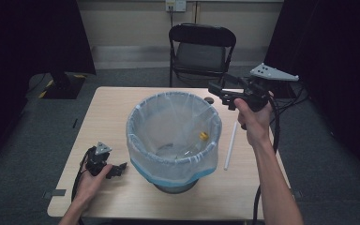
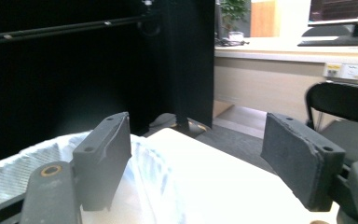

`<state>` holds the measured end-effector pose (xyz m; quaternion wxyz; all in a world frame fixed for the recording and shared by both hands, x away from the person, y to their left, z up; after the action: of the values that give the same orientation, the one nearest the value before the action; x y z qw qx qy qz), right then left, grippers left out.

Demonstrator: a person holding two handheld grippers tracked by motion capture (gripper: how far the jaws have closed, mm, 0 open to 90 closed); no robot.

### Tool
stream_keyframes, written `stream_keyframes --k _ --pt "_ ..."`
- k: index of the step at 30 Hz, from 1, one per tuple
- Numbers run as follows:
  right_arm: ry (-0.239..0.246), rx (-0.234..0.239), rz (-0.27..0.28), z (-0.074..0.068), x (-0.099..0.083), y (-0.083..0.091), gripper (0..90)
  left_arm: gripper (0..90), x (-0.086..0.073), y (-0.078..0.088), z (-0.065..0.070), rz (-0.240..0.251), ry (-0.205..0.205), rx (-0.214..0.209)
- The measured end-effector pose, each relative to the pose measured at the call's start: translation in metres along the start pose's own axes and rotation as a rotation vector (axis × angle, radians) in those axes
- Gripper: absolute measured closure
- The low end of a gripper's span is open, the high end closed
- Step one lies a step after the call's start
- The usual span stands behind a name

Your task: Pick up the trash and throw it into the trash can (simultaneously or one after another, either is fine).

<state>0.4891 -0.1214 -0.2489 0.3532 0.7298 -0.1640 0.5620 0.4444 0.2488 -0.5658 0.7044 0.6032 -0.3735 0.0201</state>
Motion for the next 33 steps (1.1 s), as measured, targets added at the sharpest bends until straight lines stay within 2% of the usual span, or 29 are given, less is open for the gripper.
stream_keyframes --k 7,13,14,15,16,17,18,21,22,24,25,26,29,30,31,33 --pt "-0.032 -0.024 -0.006 0.015 -0.012 0.004 23.2 0.3 0.000 0.000 0.000 -0.001 0.001 0.000" --pt "-0.069 -0.060 -0.039 0.033 -0.034 0.010 23.2 0.3 0.000 0.000 0.000 -0.001 0.001 0.000" --pt "-0.083 -0.076 -0.054 0.039 -0.043 0.012 23.2 0.3 0.000 0.000 0.000 -0.001 0.001 0.000" --pt "-0.083 -0.076 -0.054 0.039 -0.043 0.012 23.2 0.3 0.000 0.000 0.000 -0.001 0.001 0.000" --pt "-0.089 -0.090 -0.071 0.044 -0.052 0.014 24.1 0.3 0.000 0.000 0.000 0.000 0.001 0.000" --pt "-0.089 -0.090 -0.071 0.044 -0.052 0.014 24.1 0.3 0.000 0.000 0.000 0.000 0.001 0.000" --pt "-0.086 -0.112 -0.094 0.050 -0.063 0.016 25.1 0.3 0.000 0.000 0.000 -0.002 0.001 0.000" --pt "-0.084 -0.136 -0.108 0.055 -0.072 0.019 25.1 0.3 0.000 0.000 0.000 -0.001 0.000 0.000" --pt "-0.098 -0.154 -0.123 0.063 -0.084 0.022 25.3 0.3 -0.001 0.000 0.000 -0.001 0.000 -0.001" --pt "-0.108 -0.172 -0.139 0.068 -0.094 0.025 25.4 0.3 -0.001 0.000 0.000 -0.001 0.000 -0.001" --pt "-0.108 -0.172 -0.139 0.068 -0.094 0.025 25.4 0.3 -0.001 0.000 0.000 -0.002 0.000 -0.001" --pt "-0.124 -0.184 -0.153 0.074 -0.105 0.027 25.9 0.3 -0.001 0.000 0.000 -0.002 0.000 -0.001" --pt "-0.138 -0.190 -0.169 0.078 -0.117 0.029 26.3 0.3 -0.001 0.000 0.000 -0.002 0.000 -0.001" --pt "-0.149 -0.195 -0.196 0.081 -0.130 0.029 26.6 0.3 -0.001 0.000 0.000 -0.001 0.000 -0.001" --pt "-0.149 -0.195 -0.196 0.081 -0.130 0.029 26.6 0.3 -0.001 0.000 0.000 -0.001 0.000 -0.001" --pt "-0.167 -0.196 -0.226 0.082 -0.151 0.027 26.9 0.3 -0.001 0.000 0.000 -0.001 0.000 -0.001"
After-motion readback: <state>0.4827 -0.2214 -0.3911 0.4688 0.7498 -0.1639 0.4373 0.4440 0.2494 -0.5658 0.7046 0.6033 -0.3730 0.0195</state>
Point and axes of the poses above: each handheld gripper's, and its own axes: y roughly backward along the jaws, x roughly out of its top, z roughly to its right, the point moved 9 cm from there along -y, roughly forward along the jaws, and after that the axes turned 12 degrees about -z, right-handed, at the moved point
